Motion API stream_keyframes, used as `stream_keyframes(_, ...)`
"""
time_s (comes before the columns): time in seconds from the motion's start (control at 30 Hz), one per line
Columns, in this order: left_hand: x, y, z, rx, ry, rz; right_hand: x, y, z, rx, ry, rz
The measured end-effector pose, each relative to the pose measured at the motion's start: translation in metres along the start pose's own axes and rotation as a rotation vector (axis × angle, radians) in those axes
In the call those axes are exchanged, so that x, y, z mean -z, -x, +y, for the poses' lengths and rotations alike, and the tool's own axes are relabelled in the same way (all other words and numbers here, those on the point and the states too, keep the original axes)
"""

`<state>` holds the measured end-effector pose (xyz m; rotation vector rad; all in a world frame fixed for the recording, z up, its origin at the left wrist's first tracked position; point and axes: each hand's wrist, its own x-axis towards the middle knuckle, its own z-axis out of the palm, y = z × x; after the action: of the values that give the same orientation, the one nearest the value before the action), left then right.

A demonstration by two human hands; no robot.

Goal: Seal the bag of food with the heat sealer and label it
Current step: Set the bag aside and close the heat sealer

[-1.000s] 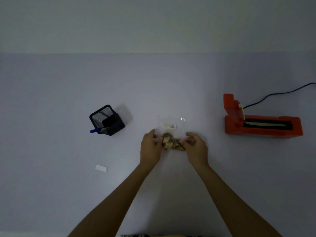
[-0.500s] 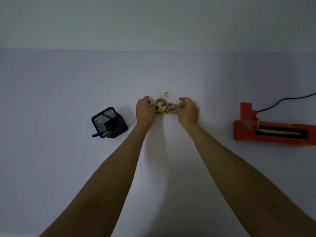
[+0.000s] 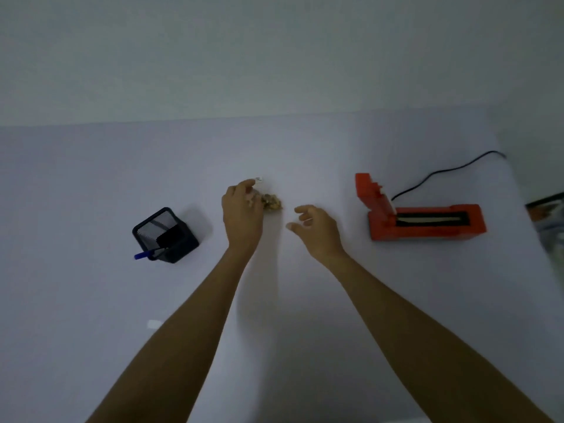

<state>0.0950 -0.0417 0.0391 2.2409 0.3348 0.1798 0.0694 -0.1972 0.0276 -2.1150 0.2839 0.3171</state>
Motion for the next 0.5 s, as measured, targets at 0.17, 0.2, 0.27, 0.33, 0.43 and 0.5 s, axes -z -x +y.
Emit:
stream_keyframes(0.17,-0.038,0.053,0.041,-0.103,0.091,-0.195,0.067,0.059,0.042,0.021,-0.005,0.051)
stream_keyframes(0.2,-0.046,0.062,0.050,-0.121,0.110,-0.246,0.085,0.069,0.052,0.008,-0.019,0.095)
stream_keyframes(0.27,-0.059,0.077,0.068,-0.139,0.154,-0.335,0.124,0.083,0.069,-0.019,-0.036,0.189)
stream_keyframes(0.33,-0.071,0.086,0.085,-0.145,0.169,-0.400,0.164,0.089,0.088,-0.015,-0.033,0.293)
stream_keyframes(0.43,-0.086,0.092,0.103,-0.090,0.177,-0.459,0.218,0.086,0.116,-0.004,0.002,0.453)
stream_keyframes(0.5,-0.094,0.094,0.110,-0.036,0.221,-0.478,0.247,0.076,0.133,-0.045,0.031,0.508)
